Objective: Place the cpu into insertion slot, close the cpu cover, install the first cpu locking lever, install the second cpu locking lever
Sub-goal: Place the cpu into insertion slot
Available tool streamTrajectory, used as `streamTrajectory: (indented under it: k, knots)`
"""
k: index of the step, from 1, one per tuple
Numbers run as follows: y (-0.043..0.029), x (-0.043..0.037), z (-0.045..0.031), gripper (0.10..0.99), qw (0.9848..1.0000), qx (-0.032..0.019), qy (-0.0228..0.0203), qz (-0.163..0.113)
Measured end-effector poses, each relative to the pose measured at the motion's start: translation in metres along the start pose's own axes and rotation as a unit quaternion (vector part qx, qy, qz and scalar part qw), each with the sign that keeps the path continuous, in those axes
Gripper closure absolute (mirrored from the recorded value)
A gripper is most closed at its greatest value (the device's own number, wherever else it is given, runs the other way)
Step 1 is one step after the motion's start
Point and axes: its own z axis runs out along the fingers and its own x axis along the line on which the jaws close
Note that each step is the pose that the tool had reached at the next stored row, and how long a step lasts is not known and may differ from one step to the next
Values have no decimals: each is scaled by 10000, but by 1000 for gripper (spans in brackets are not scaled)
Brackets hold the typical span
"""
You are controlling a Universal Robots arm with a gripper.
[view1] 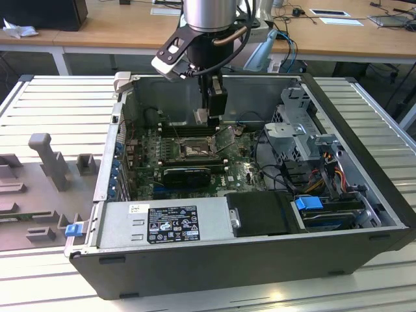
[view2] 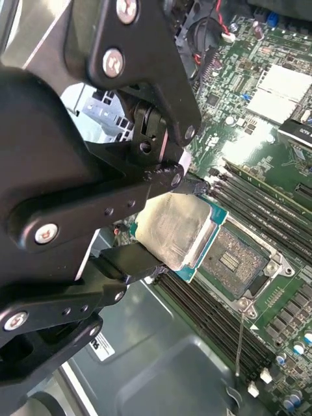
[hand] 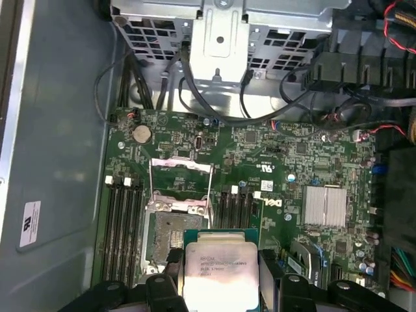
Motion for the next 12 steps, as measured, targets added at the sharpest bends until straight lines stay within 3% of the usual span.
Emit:
streamTrajectory:
  k: [7,12]
  knots:
    - [-13,3,64,541,10000,-1,-8,87]
    - [-20,31,149,541,9999,8,-13,142]
